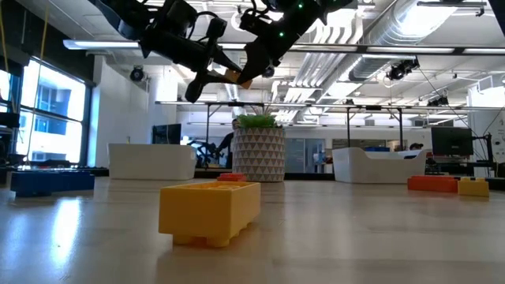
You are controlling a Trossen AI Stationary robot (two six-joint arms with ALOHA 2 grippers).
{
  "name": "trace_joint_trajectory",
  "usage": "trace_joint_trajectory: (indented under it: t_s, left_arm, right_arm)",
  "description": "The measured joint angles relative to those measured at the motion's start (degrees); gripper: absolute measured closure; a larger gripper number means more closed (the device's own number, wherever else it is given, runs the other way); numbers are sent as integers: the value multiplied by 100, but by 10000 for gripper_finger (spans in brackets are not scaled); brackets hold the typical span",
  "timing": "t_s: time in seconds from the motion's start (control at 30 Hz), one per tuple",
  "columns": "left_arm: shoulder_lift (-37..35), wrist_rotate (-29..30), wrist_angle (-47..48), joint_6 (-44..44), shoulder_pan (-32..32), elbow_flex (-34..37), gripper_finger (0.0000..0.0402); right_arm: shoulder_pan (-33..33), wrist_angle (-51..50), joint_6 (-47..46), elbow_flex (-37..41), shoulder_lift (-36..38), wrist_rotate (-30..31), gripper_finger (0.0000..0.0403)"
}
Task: Sort & place blocks by color
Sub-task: Put the yellow game piece into the left white bin
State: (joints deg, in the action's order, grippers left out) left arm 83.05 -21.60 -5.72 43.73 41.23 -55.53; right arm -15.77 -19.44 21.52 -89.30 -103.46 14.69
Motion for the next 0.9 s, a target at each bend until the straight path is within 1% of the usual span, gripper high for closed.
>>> trace_joint_trajectory:
  t_s: [0.07,0.17,0.27,0.33,0.43,0.63,0.8,0.9]
  left_arm:
    - [0,5,3,-147,-4,0,331]
    - [0,9,59,-508,-4,0,336]
    - [-3,163,307,-731,19,0,337]
    - [-37,338,604,-861,83,2,337]
    - [-128,693,999,-1085,201,0,337]
    - [-485,1186,1669,-1514,525,2,337]
    - [-666,2265,2861,-2144,771,2,337]
    - [-674,2566,3466,-2346,895,2,337]
  right_arm:
    - [-1,-2,7,0,0,-11,275]
    - [-1,19,-24,0,0,-66,231]
    - [6,-12,-22,0,0,23,194]
    - [6,-52,-22,0,0,89,180]
    - [0,-132,-19,0,0,122,173]
    - [2,-205,-40,0,2,132,171]
    - [2,-212,-102,0,2,124,170]
    - [2,-210,-104,0,2,-37,170]
